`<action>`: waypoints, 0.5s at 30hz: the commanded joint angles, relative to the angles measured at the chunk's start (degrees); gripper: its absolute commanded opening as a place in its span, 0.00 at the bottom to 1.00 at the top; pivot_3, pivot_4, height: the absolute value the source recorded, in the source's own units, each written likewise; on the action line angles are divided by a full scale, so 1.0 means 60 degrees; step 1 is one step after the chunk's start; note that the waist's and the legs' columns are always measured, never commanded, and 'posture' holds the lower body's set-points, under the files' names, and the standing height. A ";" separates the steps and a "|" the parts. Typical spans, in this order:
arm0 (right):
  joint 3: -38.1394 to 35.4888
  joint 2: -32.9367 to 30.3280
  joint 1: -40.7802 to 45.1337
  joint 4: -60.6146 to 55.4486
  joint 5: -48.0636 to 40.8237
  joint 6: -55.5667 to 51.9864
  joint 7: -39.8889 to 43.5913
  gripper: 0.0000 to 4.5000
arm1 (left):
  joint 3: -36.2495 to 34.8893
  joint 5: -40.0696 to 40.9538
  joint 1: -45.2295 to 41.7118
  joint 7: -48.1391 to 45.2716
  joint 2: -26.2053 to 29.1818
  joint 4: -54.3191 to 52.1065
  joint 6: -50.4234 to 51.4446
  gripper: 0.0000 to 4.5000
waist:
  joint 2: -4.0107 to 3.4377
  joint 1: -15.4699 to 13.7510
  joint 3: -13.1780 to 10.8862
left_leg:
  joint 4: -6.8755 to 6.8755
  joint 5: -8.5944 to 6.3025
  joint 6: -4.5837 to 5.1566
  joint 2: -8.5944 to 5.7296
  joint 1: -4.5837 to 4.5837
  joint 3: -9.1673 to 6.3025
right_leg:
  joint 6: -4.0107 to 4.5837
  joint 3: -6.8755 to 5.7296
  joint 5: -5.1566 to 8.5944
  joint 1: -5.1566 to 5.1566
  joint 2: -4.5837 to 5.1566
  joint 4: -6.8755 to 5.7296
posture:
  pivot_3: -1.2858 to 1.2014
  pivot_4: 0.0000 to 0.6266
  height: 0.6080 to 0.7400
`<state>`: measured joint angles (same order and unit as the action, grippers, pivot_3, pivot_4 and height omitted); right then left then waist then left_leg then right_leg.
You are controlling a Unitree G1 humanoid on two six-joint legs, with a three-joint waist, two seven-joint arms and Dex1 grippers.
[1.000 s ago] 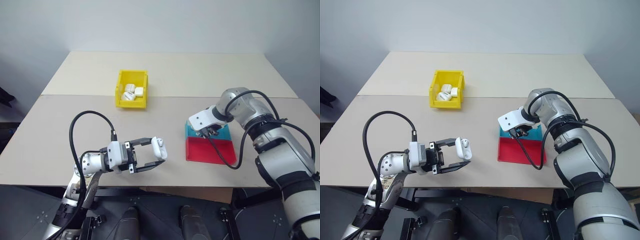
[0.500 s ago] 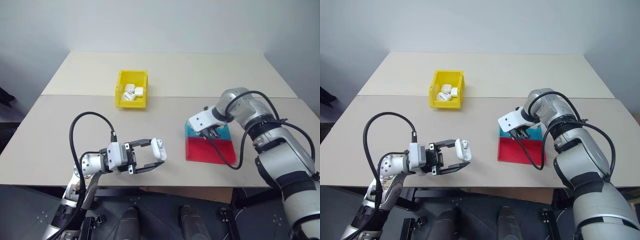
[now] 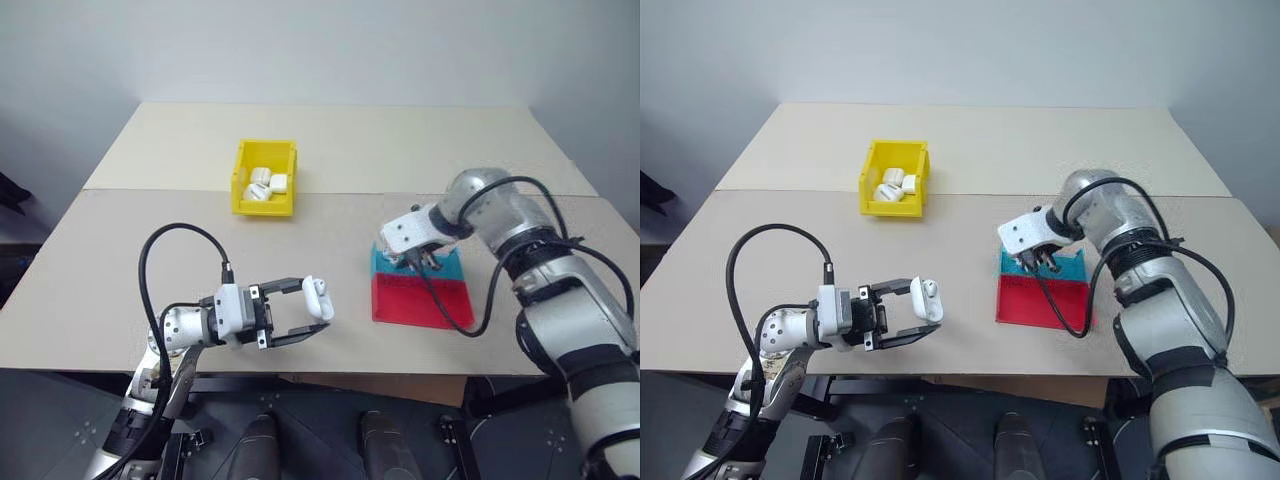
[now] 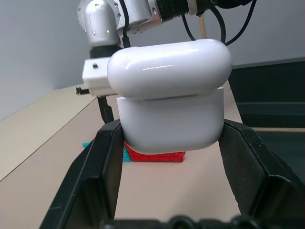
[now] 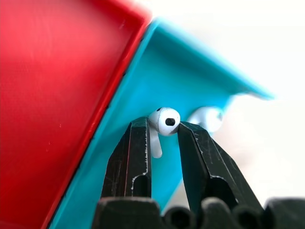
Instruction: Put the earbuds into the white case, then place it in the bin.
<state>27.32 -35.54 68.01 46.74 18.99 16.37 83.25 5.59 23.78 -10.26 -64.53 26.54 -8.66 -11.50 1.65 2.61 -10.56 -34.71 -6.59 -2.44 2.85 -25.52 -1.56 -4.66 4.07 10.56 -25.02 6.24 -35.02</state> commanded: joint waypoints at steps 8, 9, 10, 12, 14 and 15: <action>-0.5293 -0.1981 -0.2214 -0.8632 -0.6290 -0.8804 0.0051 0.19 | -0.0125 0.1076 -0.1101 0.1178 -0.0527 -0.1634 0.1456 0.61 | 0.0003 -0.0243 -0.0002 | -0.0012 -0.0001 -0.0001 0.0001 -0.0011 -0.0005 | 0.0001 -0.0001 0.0007 0.0003 0.0001 0.0000 | 0.52 0.24 1.00; -0.6037 -0.1935 -0.2630 -0.9600 -0.7050 -0.9497 -0.0437 0.19 | -0.0139 0.1248 -0.1221 0.1210 -0.0595 -0.1707 0.1582 0.61 | 0.0003 -0.0291 -0.0001 | -0.0012 -0.0003 -0.0004 0.0001 -0.0011 -0.0006 | 0.0000 -0.0002 0.0007 0.0004 0.0001 0.0002 | 0.52 0.24 1.00; -0.6915 -0.1714 -0.2927 -1.0512 -0.8082 -1.0526 -0.1127 0.19 | -0.0143 0.1414 -0.1352 0.1240 -0.0646 -0.1759 0.1753 0.61 | 0.0005 -0.0300 -0.0001 | -0.0010 -0.0007 -0.0011 0.0001 -0.0007 -0.0004 | -0.0002 -0.0001 0.0009 0.0005 0.0001 0.0005 | 0.52 0.24 1.00; -0.8174 -0.1299 -0.3376 -1.1818 -0.9654 -1.1897 -0.2313 0.19 | -0.0133 0.1581 -0.1555 0.1213 -0.0727 -0.1719 0.1920 0.61 | 0.0005 -0.0260 0.0000 | -0.0022 -0.0035 -0.0054 0.0002 0.0001 0.0000 | -0.0002 0.0003 0.0010 0.0013 0.0000 0.0004 | 0.52 0.24 1.00; -0.8970 -0.1090 -0.3821 -1.2738 -1.0947 -1.2713 -0.3230 0.19 | -0.0071 0.1631 -0.1729 0.1048 -0.0831 -0.1539 0.1915 0.61 | 0.0006 -0.0258 0.0000 | -0.0032 -0.0035 -0.0055 0.0002 0.0013 -0.0006 | -0.0001 0.0001 0.0008 0.0030 0.0000 0.0000 | 0.52 0.24 1.00; -0.9295 -0.1017 -0.4062 -1.3122 -1.1589 -1.3016 -0.3636 0.19 | -0.0025 0.1645 -0.1812 0.0926 -0.0889 -0.1431 0.1888 0.61 | 0.0007 -0.0266 0.0001 | -0.0036 -0.0036 -0.0056 0.0000 0.0018 -0.0006 | -0.0001 0.0001 0.0007 0.0037 0.0000 0.0000 | 0.52 0.24 1.00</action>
<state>-23.68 -41.97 44.64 -27.04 -42.75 -57.36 66.30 5.49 31.96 -19.83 -58.06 21.78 -16.90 0.16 1.69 1.01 -10.56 -34.95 -6.81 -2.79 2.85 -25.38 -1.59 -4.66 4.07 10.60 -24.72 6.24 -34.99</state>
